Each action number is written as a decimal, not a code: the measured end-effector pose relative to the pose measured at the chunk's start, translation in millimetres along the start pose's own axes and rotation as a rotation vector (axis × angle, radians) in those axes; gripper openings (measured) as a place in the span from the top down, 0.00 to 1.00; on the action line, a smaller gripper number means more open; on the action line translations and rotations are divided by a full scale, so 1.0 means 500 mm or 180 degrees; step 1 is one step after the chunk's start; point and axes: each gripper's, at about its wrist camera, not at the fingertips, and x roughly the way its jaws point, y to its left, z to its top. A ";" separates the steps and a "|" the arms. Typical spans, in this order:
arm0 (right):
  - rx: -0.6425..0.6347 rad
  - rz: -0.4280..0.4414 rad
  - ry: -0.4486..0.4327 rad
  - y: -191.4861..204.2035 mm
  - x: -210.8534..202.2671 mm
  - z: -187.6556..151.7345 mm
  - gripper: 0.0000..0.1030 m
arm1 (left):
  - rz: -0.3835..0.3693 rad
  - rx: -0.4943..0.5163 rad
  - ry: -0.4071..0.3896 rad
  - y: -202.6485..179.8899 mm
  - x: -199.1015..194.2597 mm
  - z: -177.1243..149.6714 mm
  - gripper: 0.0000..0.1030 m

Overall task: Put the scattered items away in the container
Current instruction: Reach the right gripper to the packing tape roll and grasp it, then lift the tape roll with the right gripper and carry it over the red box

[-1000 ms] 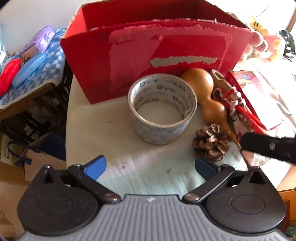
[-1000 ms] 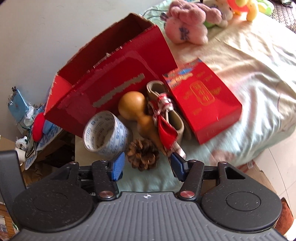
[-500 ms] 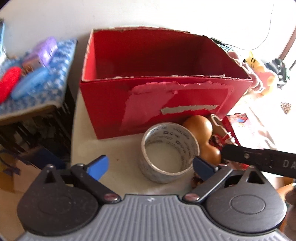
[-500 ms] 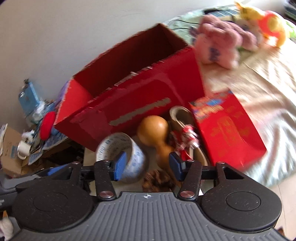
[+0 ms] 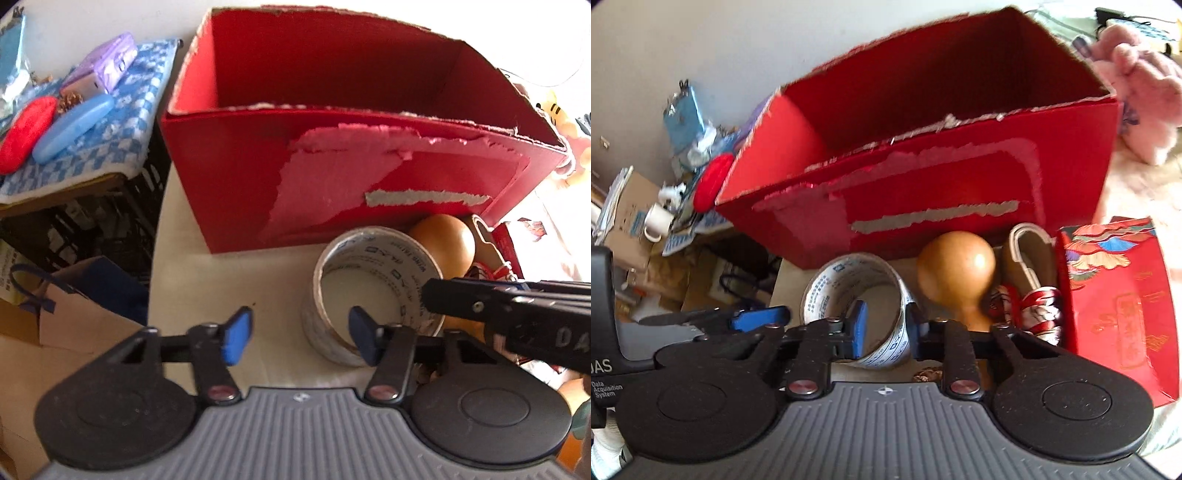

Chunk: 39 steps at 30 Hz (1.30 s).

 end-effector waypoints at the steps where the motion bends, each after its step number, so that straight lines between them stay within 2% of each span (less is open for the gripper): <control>1: -0.0003 -0.0024 0.0009 -0.001 0.004 0.000 0.80 | -0.0011 -0.0001 0.0008 -0.001 0.002 0.000 0.50; 4: 0.0003 -0.0091 0.0023 -0.003 0.011 -0.007 0.87 | 0.0004 0.0110 -0.0031 -0.011 0.002 -0.001 0.57; 7: 0.0035 -0.0092 0.0008 -0.007 0.010 -0.017 0.88 | -0.0058 0.0219 -0.0050 -0.023 0.001 -0.004 0.73; 11: 0.0080 -0.0074 -0.0038 -0.008 0.000 -0.029 0.89 | -0.0053 0.0328 -0.0034 -0.029 -0.010 -0.009 0.82; 15: 0.0091 -0.0047 -0.0131 0.014 -0.030 -0.039 0.90 | -0.0121 0.0422 -0.0108 -0.029 -0.061 -0.013 0.83; 18: 0.0050 -0.0033 -0.0264 0.045 -0.076 -0.048 0.90 | -0.0156 0.0545 -0.0272 -0.029 -0.121 -0.014 0.83; 23: -0.0095 -0.0044 -0.0691 0.101 -0.161 -0.052 0.89 | -0.0200 0.0770 -0.0676 -0.041 -0.221 0.007 0.84; 27: -0.0233 -0.0116 -0.1029 0.130 -0.196 -0.028 0.89 | -0.0228 0.0922 -0.0974 -0.050 -0.269 0.054 0.83; 30: -0.0350 -0.0224 -0.1205 0.142 -0.199 -0.001 0.90 | -0.0150 0.1053 -0.1171 -0.070 -0.279 0.097 0.84; 33: -0.0379 -0.0265 -0.1265 0.140 -0.190 0.044 0.90 | -0.0028 0.1116 -0.1245 -0.082 -0.267 0.150 0.84; 36: -0.0369 -0.0255 -0.1212 0.118 -0.161 0.096 0.90 | 0.0003 0.1059 -0.1185 -0.082 -0.235 0.210 0.84; 39: -0.0393 -0.0250 -0.1071 0.093 -0.122 0.142 0.90 | 0.0005 0.0948 -0.0996 -0.078 -0.180 0.259 0.84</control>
